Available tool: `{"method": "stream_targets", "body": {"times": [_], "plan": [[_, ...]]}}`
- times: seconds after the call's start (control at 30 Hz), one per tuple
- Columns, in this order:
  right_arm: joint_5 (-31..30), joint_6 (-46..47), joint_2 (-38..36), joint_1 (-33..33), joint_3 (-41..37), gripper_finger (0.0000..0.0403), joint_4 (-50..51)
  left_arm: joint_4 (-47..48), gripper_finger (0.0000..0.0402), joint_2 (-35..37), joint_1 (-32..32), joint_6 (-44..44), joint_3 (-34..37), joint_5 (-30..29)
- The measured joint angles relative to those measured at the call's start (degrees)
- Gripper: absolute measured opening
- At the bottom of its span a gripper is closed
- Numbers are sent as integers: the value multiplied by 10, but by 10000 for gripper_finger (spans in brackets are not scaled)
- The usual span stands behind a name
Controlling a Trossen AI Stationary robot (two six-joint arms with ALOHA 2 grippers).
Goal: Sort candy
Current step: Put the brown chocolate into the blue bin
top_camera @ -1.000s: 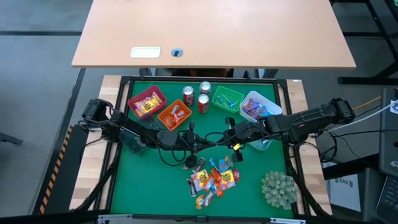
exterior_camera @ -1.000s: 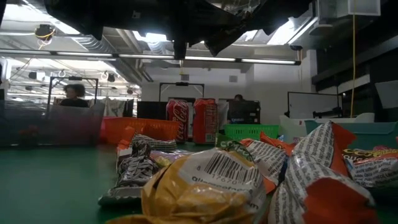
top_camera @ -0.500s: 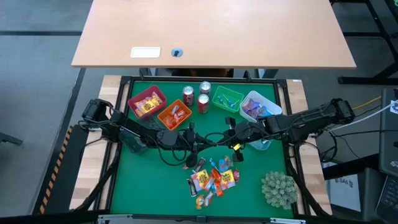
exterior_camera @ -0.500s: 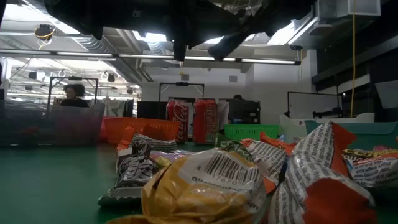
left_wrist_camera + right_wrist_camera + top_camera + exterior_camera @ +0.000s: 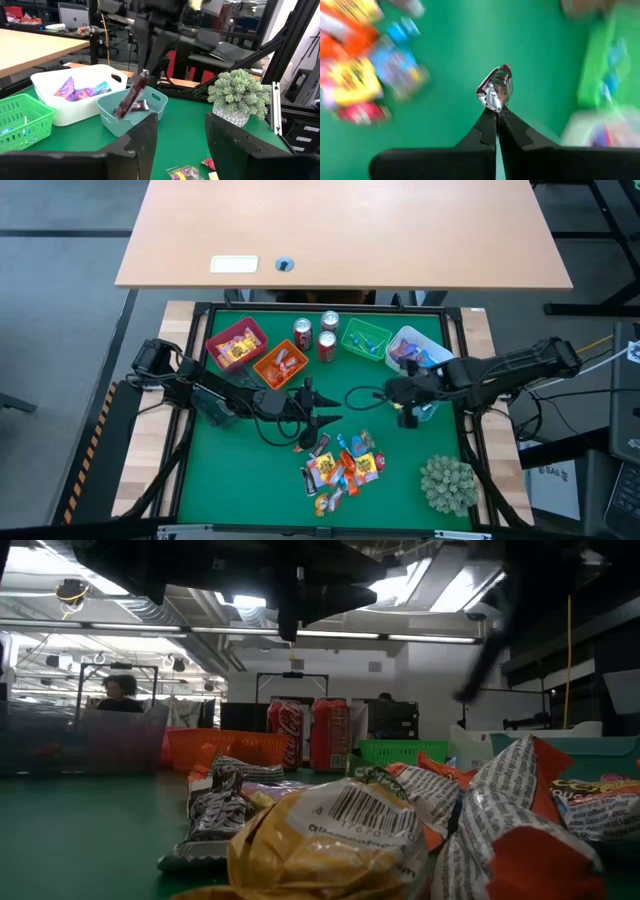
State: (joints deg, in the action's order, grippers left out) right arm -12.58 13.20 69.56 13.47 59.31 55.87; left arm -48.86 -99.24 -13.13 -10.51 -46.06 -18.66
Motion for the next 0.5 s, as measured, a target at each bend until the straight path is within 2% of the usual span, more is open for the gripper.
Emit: {"method": "stream_targets", "body": {"times": [0.23, 0.5], "plan": [[-32, 96, 1, 0, 0, 0, 178, 6, 153, 0, -1, 0, 0, 1], [-29, 106, 1, 0, 0, 24, 201, 6, 153, 0, -8, -14, 0, 15]]}}
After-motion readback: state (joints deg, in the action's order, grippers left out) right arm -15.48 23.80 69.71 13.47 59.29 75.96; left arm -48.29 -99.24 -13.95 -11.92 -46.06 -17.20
